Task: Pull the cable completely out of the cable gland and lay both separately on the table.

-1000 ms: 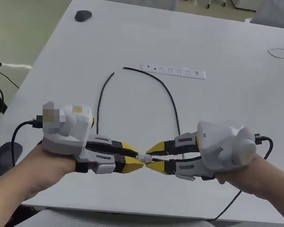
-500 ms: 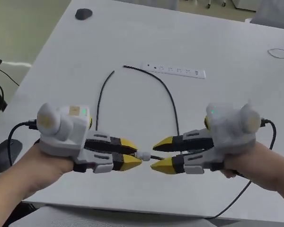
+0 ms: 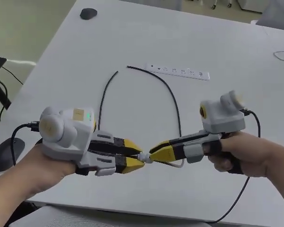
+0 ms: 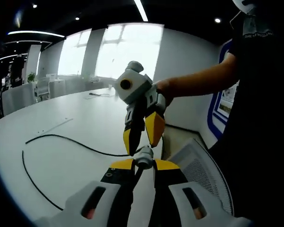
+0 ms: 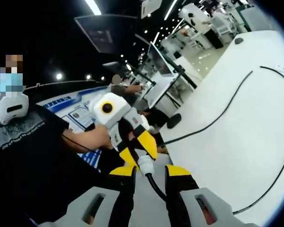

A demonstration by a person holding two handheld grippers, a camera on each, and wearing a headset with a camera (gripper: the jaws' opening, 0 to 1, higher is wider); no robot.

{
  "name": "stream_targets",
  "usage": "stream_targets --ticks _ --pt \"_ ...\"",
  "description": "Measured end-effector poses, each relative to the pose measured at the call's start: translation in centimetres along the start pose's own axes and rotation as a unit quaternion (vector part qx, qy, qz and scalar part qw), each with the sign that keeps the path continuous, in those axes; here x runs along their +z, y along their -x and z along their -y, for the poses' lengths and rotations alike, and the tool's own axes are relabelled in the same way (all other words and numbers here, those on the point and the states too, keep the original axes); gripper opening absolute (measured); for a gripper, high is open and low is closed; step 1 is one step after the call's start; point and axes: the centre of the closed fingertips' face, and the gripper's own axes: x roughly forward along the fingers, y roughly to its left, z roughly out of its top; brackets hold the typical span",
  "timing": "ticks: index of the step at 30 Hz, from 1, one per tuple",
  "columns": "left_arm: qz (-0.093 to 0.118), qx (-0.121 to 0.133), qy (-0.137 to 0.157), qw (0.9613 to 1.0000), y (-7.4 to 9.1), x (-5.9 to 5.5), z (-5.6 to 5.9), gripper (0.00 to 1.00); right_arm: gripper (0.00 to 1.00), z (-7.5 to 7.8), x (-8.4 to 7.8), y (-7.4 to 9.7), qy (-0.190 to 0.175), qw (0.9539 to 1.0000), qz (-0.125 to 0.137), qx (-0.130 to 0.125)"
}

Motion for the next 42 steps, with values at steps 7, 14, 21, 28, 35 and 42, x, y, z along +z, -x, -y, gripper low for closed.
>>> stream_targets --ticks 7,14,21,28,35,42 --pt "-0.004 -0.002 0.001 1.0 -0.2 -0.1 -0.3 0.15 0.14 -0.1 0.0 0.1 -0.005 0.9999 0.003 0.013" --pt "-0.006 0.001 0.006 1.0 -0.4 -0.2 -0.5 0.15 0.09 -0.3 -0.2 -0.2 0.008 0.9997 -0.002 0.021" --pt "-0.01 -0.003 0.019 0.9998 -0.4 -0.5 -0.3 0.15 0.08 0.1 -0.4 0.1 0.091 0.9957 -0.012 0.001" --pt "-0.004 0.0 0.035 0.9994 -0.3 -0.5 -0.3 0.15 0.08 -0.3 -0.4 -0.2 0.21 0.9762 -0.014 -0.051" --pt "-0.012 -0.003 0.052 0.9986 -0.5 -1.2 -0.2 0.15 0.07 0.3 -1.0 -0.5 0.348 0.9296 -0.047 -0.111" --pt "-0.013 -0.006 0.068 0.9976 -0.6 -1.6 0.0 0.15 0.07 0.4 -1.6 -0.8 0.422 0.8913 -0.067 -0.152"
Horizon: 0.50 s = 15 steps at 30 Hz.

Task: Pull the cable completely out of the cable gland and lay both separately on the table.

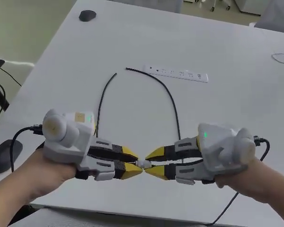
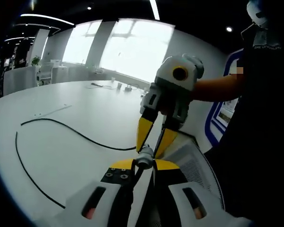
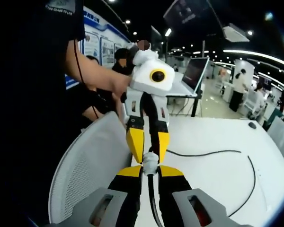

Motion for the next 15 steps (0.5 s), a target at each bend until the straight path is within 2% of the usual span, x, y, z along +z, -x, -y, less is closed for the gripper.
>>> stream_targets --ticks 4,7,15 --pt "-0.014 0.001 -0.004 0.9999 -0.24 -0.52 -0.05 0.15 0.08 -0.08 -0.44 -0.38 0.013 0.9998 -0.016 -0.001" --pt "-0.014 0.001 -0.006 0.9999 -0.18 -0.45 -0.04 0.15 0.08 0.01 -0.43 -0.28 0.013 0.9998 -0.016 -0.004" --pt "-0.011 0.004 -0.007 0.9999 -0.16 -0.16 -0.25 0.15 0.08 0.5 -0.2 -0.19 -0.019 0.9997 -0.008 -0.014"
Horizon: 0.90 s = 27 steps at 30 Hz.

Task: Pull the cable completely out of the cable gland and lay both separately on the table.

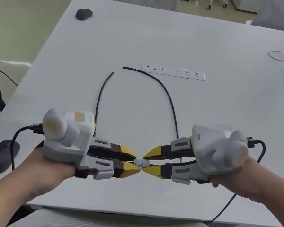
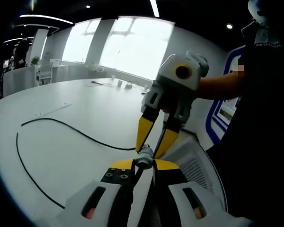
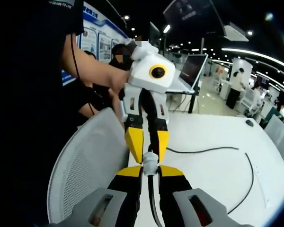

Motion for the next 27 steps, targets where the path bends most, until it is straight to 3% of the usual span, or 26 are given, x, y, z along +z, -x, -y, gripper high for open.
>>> stream_targets --ticks 7,10,14,16,17,20,23,27 --pt "0.001 -0.002 -0.009 1.0 0.1 0.1 -0.1 0.15 0.15 0.6 0.6 0.4 -0.037 0.9989 0.021 -0.017" --pt "0.004 0.0 -0.011 0.9999 0.3 0.3 0.0 0.15 0.2 0.9 0.9 1.2 -0.05 0.9977 0.02 -0.041" --pt "0.008 0.002 -0.014 0.9999 0.5 0.5 -0.1 0.15 0.24 1.5 0.7 2.2 -0.118 0.9892 0.007 -0.087" --pt "0.008 0.002 -0.015 0.9999 0.6 0.6 -0.1 0.15 0.23 1.6 0.6 2.5 -0.111 0.9884 -0.003 -0.104" --pt "0.009 0.002 -0.015 0.9998 0.6 0.7 -0.1 0.15 0.23 1.9 0.3 2.7 -0.117 0.9851 -0.014 -0.125" --pt "0.009 0.004 -0.017 0.9998 0.8 0.7 -0.1 0.15 0.24 1.5 0.3 2.6 -0.113 0.9839 -0.021 -0.137" --pt "0.01 0.005 -0.019 0.9998 0.9 0.9 -0.2 0.15 0.25 1.3 -1.1 2.6 -0.1 0.9809 -0.072 -0.151" --pt "0.014 0.009 -0.024 0.9996 1.0 1.0 -0.2 0.15 0.23 1.5 -1.1 2.4 -0.09 0.9769 -0.075 -0.179"
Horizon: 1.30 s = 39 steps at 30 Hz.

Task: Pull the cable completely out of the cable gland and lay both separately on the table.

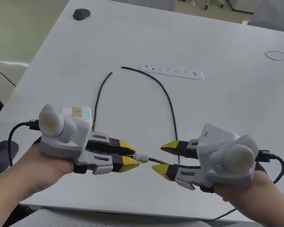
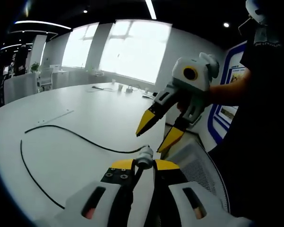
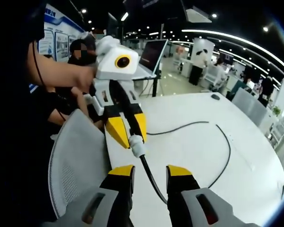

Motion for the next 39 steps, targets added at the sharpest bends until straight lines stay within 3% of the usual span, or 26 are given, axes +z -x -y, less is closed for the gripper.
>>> stream_targets --ticks 3,6,13,19,24,32,39 --pt "-0.001 0.002 0.001 1.0 0.0 0.0 -0.1 0.15 0.2 0.3 -0.2 -0.1 0.025 0.9991 -0.009 -0.032" --pt "-0.001 0.004 0.003 1.0 0.1 0.0 0.0 0.15 0.19 0.1 -0.3 -0.2 0.038 0.9982 -0.011 -0.046" --pt "-0.001 0.006 -0.005 1.0 0.0 0.1 0.0 0.15 0.14 -0.7 0.0 -1.0 0.069 0.9959 -0.02 -0.054" --pt "-0.002 0.008 -0.008 0.9999 -0.1 0.0 -0.3 0.15 0.07 -0.3 0.5 -1.2 0.082 0.9935 -0.019 -0.076" --pt "-0.002 0.008 -0.007 0.9999 -0.3 0.1 -0.4 0.15 0.01 -0.4 0.4 -1.2 0.091 0.9926 -0.022 -0.077" --pt "-0.01 0.005 -0.023 0.9997 -0.9 -0.1 -0.2 0.15 0.0 -0.4 -0.3 -1.1 0.097 0.9916 -0.028 -0.08" --pt "-0.007 0.005 -0.02 0.9998 -1.3 0.2 -0.2 0.15 0.0 -0.1 -0.5 -0.8 0.099 0.9907 -0.031 -0.088"
